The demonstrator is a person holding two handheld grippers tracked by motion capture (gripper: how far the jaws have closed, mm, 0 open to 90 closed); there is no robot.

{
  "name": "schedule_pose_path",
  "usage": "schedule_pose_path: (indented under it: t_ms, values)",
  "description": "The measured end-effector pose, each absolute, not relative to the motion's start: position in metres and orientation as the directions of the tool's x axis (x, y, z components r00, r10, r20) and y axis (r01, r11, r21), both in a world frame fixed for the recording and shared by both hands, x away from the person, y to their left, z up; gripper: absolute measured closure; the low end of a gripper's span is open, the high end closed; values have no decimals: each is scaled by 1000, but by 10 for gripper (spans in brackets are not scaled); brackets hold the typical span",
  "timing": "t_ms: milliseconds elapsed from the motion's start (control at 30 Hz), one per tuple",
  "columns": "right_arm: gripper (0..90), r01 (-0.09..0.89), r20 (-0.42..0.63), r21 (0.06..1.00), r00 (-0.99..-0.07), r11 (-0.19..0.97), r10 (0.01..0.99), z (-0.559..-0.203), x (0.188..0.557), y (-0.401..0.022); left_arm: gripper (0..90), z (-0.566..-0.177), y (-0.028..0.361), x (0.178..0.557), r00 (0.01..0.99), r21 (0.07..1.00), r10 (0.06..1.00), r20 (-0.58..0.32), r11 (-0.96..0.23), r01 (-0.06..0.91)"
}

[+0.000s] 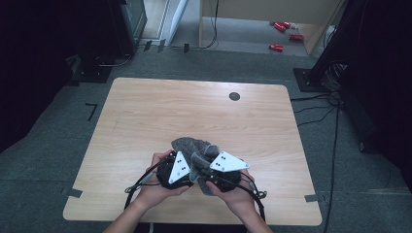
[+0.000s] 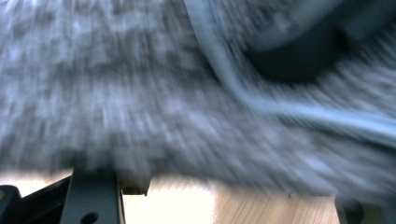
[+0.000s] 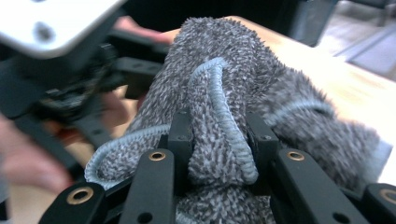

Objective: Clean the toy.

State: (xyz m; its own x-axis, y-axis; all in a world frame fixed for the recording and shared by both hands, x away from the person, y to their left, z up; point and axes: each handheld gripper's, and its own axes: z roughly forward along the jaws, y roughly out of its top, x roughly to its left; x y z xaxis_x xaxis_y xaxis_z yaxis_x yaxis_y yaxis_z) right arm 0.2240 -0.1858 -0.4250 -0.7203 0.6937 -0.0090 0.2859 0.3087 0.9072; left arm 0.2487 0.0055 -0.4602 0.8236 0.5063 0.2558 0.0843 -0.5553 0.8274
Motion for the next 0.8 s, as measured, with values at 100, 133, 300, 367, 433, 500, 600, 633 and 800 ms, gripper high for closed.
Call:
schedule_pose_path:
  t_ms: [100, 133, 300, 367, 433, 500, 600, 633, 800]
  values:
    - [690, 317, 13, 911, -662, 264, 750, -424, 230, -198, 348, -460, 7, 249, 831, 835, 499, 247, -545, 80]
    - [690, 334, 52, 913, -662, 233, 747, -424, 231, -202, 348, -460, 8, 250, 831, 835, 499, 245, -544, 80]
    - [691, 265, -38, 914, -698, 307, 715, -424, 220, -185, 348, -461, 8, 250, 828, 833, 504, 246, -546, 85]
    - [691, 227, -108, 905, -698, 361, 708, -424, 216, -176, 348, -460, 9, 250, 826, 836, 508, 247, -543, 84]
    - [696, 231, -103, 907, -689, 352, 718, -424, 217, -178, 349, -459, 10, 250, 823, 837, 511, 248, -541, 83]
    - [696, 261, -70, 912, -659, 315, 749, -424, 222, -188, 349, -459, 10, 251, 823, 838, 511, 248, -540, 83]
    - [698, 296, -11, 920, -635, 256, 772, -424, 227, -201, 348, -461, 11, 252, 826, 841, 510, 239, -534, 87]
    - [699, 287, -19, 922, -636, 260, 771, -423, 226, -200, 348, -462, 11, 253, 828, 842, 509, 233, -532, 91]
    - [690, 205, -87, 920, -725, 335, 683, -423, 215, -179, 348, -461, 13, 253, 844, 849, 492, 215, -520, 87]
